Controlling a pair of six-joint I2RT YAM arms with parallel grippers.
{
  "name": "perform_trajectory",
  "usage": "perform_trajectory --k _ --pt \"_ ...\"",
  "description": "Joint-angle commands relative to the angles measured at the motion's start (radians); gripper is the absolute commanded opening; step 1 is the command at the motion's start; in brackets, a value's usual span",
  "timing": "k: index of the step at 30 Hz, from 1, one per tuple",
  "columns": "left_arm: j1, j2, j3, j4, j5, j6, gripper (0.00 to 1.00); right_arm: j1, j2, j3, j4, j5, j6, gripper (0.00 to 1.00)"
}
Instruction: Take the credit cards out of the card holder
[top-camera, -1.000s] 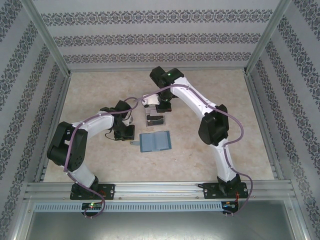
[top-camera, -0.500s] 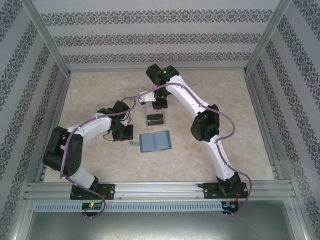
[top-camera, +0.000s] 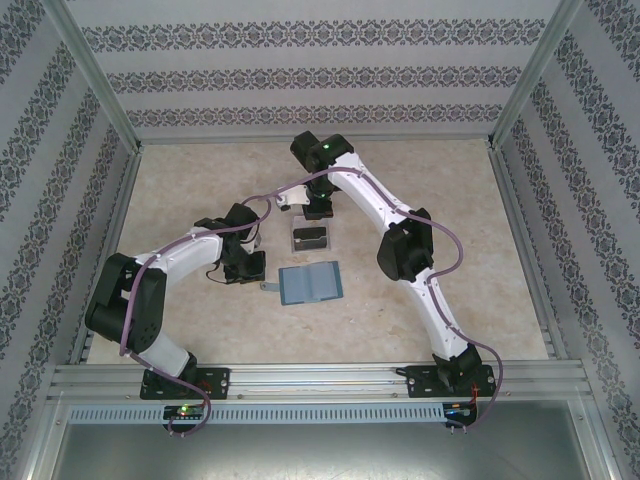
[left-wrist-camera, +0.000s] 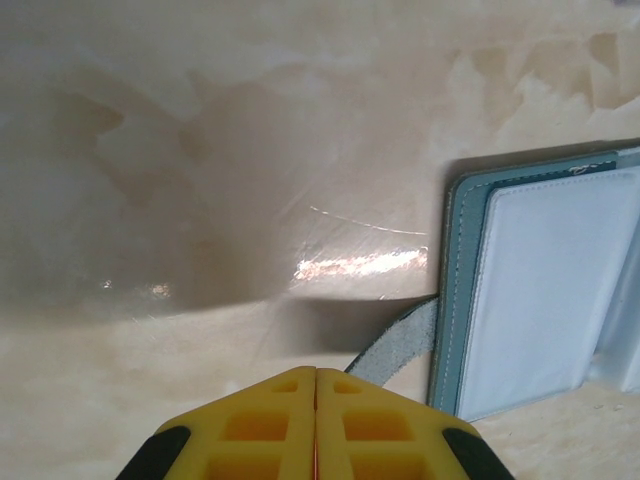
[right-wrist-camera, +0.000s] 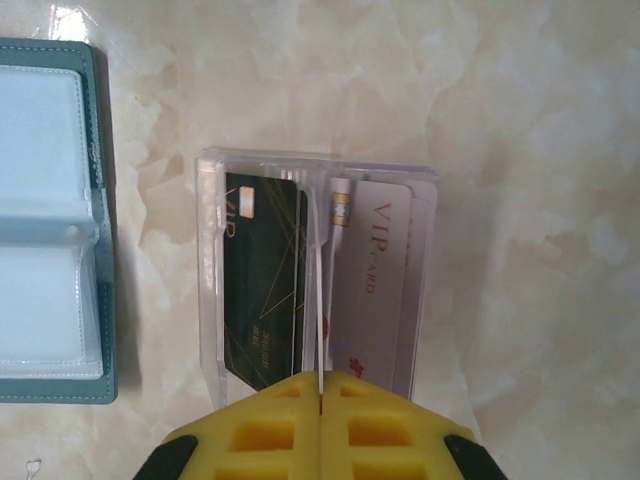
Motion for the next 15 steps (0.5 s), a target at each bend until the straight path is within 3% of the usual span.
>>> perform_trajectory --k 1,15 --pt "0.013 -0.029 -0.016 -0.036 -0.022 -0.005 0.07 -0.004 0.029 0.019 -0.001 0.008 -0.001 0.05" --pt "0.013 -0.03 -0.008 -0.036 -0.013 -0.005 0.07 -0.01 -0.027 0.054 0.011 0.037 0.028 0.04"
